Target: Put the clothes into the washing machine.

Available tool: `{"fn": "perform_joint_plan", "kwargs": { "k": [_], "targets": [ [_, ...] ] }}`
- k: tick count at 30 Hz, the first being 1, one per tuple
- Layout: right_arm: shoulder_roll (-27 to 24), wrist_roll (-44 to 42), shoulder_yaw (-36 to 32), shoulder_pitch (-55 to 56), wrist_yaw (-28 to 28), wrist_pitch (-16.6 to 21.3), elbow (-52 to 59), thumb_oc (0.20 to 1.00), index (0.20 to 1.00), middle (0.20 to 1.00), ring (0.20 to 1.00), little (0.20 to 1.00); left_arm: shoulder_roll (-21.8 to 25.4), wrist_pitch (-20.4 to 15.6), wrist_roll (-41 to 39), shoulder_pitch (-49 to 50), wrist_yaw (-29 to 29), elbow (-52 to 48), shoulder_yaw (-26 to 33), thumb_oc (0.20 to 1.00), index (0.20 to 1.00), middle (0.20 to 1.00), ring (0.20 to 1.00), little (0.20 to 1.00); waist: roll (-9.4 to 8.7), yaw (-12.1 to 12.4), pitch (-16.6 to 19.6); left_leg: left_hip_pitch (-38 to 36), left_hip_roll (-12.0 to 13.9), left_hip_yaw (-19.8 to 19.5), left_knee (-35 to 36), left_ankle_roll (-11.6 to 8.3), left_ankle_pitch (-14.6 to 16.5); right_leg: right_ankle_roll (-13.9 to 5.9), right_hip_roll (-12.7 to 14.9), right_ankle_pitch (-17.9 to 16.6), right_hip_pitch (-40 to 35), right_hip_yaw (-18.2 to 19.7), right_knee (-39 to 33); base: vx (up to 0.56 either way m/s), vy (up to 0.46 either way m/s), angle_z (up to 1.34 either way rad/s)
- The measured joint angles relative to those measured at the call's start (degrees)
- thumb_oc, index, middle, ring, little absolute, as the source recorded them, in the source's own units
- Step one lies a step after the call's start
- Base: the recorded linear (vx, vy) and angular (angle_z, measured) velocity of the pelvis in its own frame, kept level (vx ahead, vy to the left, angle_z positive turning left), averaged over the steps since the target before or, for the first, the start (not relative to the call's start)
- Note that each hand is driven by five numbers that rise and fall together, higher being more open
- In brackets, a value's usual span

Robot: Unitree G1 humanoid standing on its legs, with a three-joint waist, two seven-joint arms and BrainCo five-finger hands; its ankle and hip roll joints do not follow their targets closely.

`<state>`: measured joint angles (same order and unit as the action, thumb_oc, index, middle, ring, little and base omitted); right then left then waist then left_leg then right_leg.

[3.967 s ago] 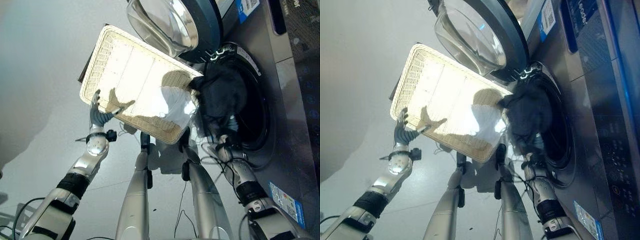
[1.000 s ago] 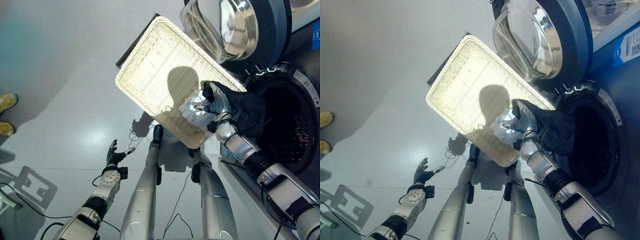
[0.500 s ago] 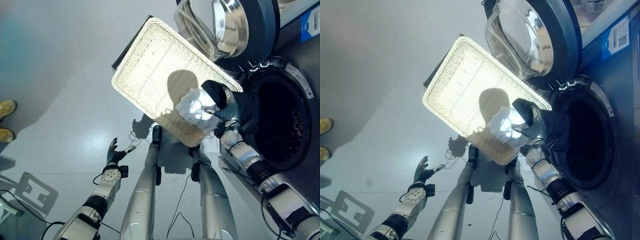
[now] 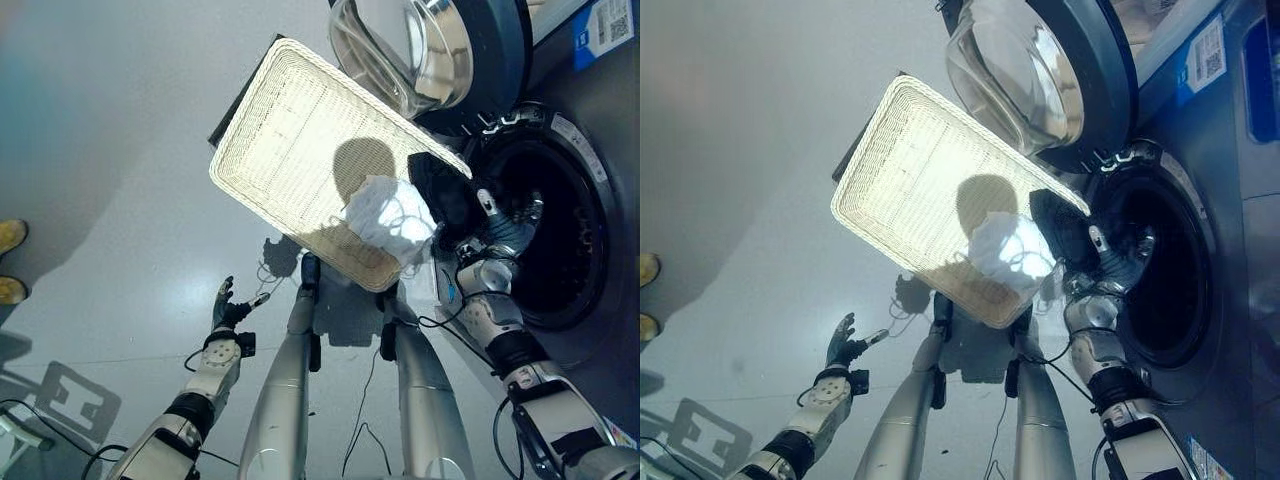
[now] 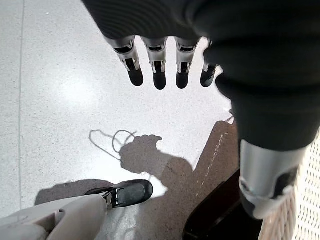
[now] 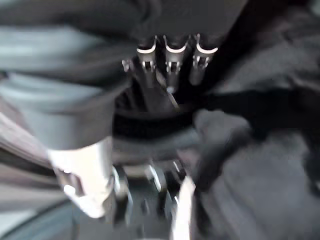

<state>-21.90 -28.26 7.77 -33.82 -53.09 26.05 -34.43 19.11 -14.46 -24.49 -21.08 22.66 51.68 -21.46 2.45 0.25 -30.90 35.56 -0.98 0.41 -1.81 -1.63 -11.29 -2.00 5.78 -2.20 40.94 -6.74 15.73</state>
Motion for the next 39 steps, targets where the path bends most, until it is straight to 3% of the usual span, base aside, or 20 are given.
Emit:
{"fn": "perform_joint_plan", "kwargs": {
  "k": [2, 4, 5, 7, 8, 11, 12, 14, 16, 19, 28, 32, 36, 39],
  "targets": [
    [-1.04, 7.3, -0.46, -2.08, -5.96, -3.1, -3.38, 1.0, 1.0, 1.0, 1.0, 1.0, 0.15, -0.04, 0.0, -0.01, 0.01, 0.0, -0.91, 1.0, 1.0, 1.0, 1.0, 1.0, 0.0, -0.61, 0.0, 0.0, 0.08, 0.31, -0.2, -0.05, 0.04, 0.0, -0.05, -0.2, 0.05, 0.13, 0.0, -0.01, -0.031, -0.07],
    [-2.76, 11.37, -0.2, -3.77, -7.45, -7.67, -6.89, 1.0, 1.0, 1.0, 1.0, 1.0, 0.1, -0.1, 0.0, -0.02, -0.04, -0.06, -1.51, 1.0, 1.0, 1.0, 1.0, 1.0, 0.01, -0.64, 0.01, 0.0, 0.12, 0.58, -0.38, -0.08, 0.07, 0.02, -0.07, -0.35, 0.13, 0.3, 0.02, 0.0, -0.033, -0.06],
    [-4.47, 13.27, 1.34, -4.95, -6.57, -12.06, -9.49, 1.0, 1.0, 1.0, 1.0, 1.0, 0.15, -0.07, 0.0, -0.08, -0.09, -0.15, -2.03, 1.0, 1.0, 1.0, 1.0, 1.0, 0.02, -0.61, 0.01, 0.02, 0.14, 0.83, -0.47, -0.08, 0.09, -0.03, -0.13, -0.46, 0.27, 0.68, 0.07, 0.0, -0.057, -0.1],
    [-6.5, 14.5, 3.72, -6.2, -2.78, -17.6, -13.16, 1.0, 1.0, 1.0, 1.0, 1.0, 0.2, -0.03, -0.01, -0.08, -0.26, -0.25, -2.04, 1.0, 1.0, 1.0, 1.0, 1.0, 0.03, -0.39, 0.01, 0.1, 0.15, 1.08, -0.49, -0.01, 0.33, -0.05, -0.25, -0.64, 0.54, 1.09, 0.06, 0.0, -0.069, -0.09],
    [-7.64, 15.87, 6.07, -7.62, 3.05, -22.18, -17.64, 1.0, 1.0, 1.0, 1.0, 1.0, 0.56, -0.02, -0.01, -0.13, -0.62, -0.22, -2.05, 1.0, 1.0, 1.0, 1.0, 1.0, 0.04, -0.1, 0.02, 0.27, 0.17, 1.07, -0.51, -0.01, 0.33, -0.04, -0.29, -0.71, 0.74, 1.17, 0.07, 0.01, -0.082, -0.04],
    [-9.49, 17.57, 10.86, -8.55, 14.6, -29.43, -23.71, 1.0, 1.0, 1.0, 1.0, 1.0, 2.15, 0.06, -0.02, -0.4, -1.54, -1.23, -2.13, 1.0, 1.0, 1.0, 1.0, 1.0, 0.25, 0.69, -0.02, 1.15, 0.4, 0.75, -1.08, -0.23, 0.51, 0.07, -0.65, -0.76, 1.33, 1.24, 0.1, 0.01, -0.076, -0.02],
    [-9.49, 17.57, 10.86, -8.55, 14.6, -29.43, -23.71, 1.0, 1.0, 1.0, 1.0, 1.0, 2.15, 0.06, -0.02, -0.4, -1.54, -1.23, -2.13, 1.0, 1.0, 1.0, 1.0, 1.0, 0.25, 0.69, -0.02, 1.15, 0.4, 0.75, -1.08, -0.23, 0.51, 0.07, -0.65, -0.76, 1.33, 1.24, 0.1, 0.0, -0.084, 0.04],
    [-10.07, 19.74, 13.7, -9.71, 22.63, -32.48, -28.96, 1.0, 1.0, 1.0, 1.0, 1.0, 3.98, 0.1, -0.04, -0.67, -2.7, -1.48, -2.09, 1.0, 1.0, 1.0, 1.0, 1.0, 0.86, 1.06, -0.08, 1.54, 0.53, 0.34, -1.29, -0.32, 0.56, 0.13, -0.77, -0.73, 1.44, 0.94, 0.07, 0.0, -0.07, 0.04],
    [-11.3, 22.33, 15.23, -10.12, 26.83, -34.1, -30.05, 1.0, 1.0, 1.0, 1.0, 1.0, 4.95, 0.19, -0.09, -1.19, -3.12, -1.69, -2.07, 1.0, 1.0, 1.0, 1.0, 1.0, 1.81, 1.32, -0.06, 2.13, 0.51, -0.2, -1.93, -0.33, 0.58, 0.19, -0.73, -0.69, 1.5, 0.52, 0.04, 0.01, -0.073, 0.08],
    [-12.78, 26.09, 16.94, -11.84, 28.74, -35.1, -31.08, 1.0, 1.0, 1.0, 1.0, 1.0, 5.22, 0.72, -1.4, -2.0, -3.87, -3.04, -2.08, 1.0, 1.0, 1.0, 1.0, 1.0, 2.9, 2.55, -0.07, 2.68, 0.5, -0.73, -2.51, -0.32, 0.56, 0.44, -0.63, -0.52, 1.57, -0.17, 0.32, 0.01, -0.038, 0.09],
    [-14.24, 37.55, 19.99, -14.74, 29.68, -36.43, -25.8, 1.0, 1.0, 1.0, 1.0, 1.0, 5.89, 3.08, -2.27, -2.4, -4.64, -4.13, -2.54, 1.0, 1.0, 1.0, 1.0, 1.0, 2.9, 3.2, -0.07, 4.32, 0.42, -1.51, -3.25, -0.58, 0.7, 0.88, -0.32, 0.28, 3.3, -0.99, 2.37, 0.02, -0.022, 0.06],
    [-14.54, 37.29, 19.74, -13.24, 23.05, -34.99, -22.46, 1.0, 1.0, 1.0, 1.0, 1.0, 5.72, 3.73, -2.28, -2.39, -4.39, -4.44, -3.11, 1.0, 1.0, 1.0, 1.0, 1.0, 2.91, 3.12, -0.07, 5.02, 0.42, -1.75, -3.44, -0.58, 0.7, 0.91, -0.33, 0.29, 3.8, -1.01, 2.41, 0.01, 0.013, 0.0],
    [-12.63, 28.96, 14.69, -10.77, 13.75, -29.39, -14.95, 1.0, 1.0, 1.0, 1.0, 1.0, 4.13, 2.89, -2.27, -2.31, -3.09, -4.33, -3.28, 1.0, 1.0, 1.0, 1.0, 1.0, 2.91, 2.08, -0.07, 5.47, 0.23, -1.27, -3.12, -0.41, 0.59, 0.85, -0.15, 0.3, 4.7, -0.54, 2.47, 0.03, 0.061, -0.03],
    [-9.82, 23.03, 10.68, -9.57, 10.49, -25.82, -14.13, 1.0, 1.0, 1.0, 1.0, 1.0, 2.34, 2.03, -2.26, -2.31, -2.32, -4.36, -3.27, 1.0, 1.0, 1.0, 1.0, 1.0, 2.91, 2.05, -0.07, 5.52, 0.18, -0.67, -2.78, -0.4, 0.59, 0.7, -0.12, 0.47, 5.35, -0.11, 2.9, 0.02, 0.032, -0.06]
  ]
}}
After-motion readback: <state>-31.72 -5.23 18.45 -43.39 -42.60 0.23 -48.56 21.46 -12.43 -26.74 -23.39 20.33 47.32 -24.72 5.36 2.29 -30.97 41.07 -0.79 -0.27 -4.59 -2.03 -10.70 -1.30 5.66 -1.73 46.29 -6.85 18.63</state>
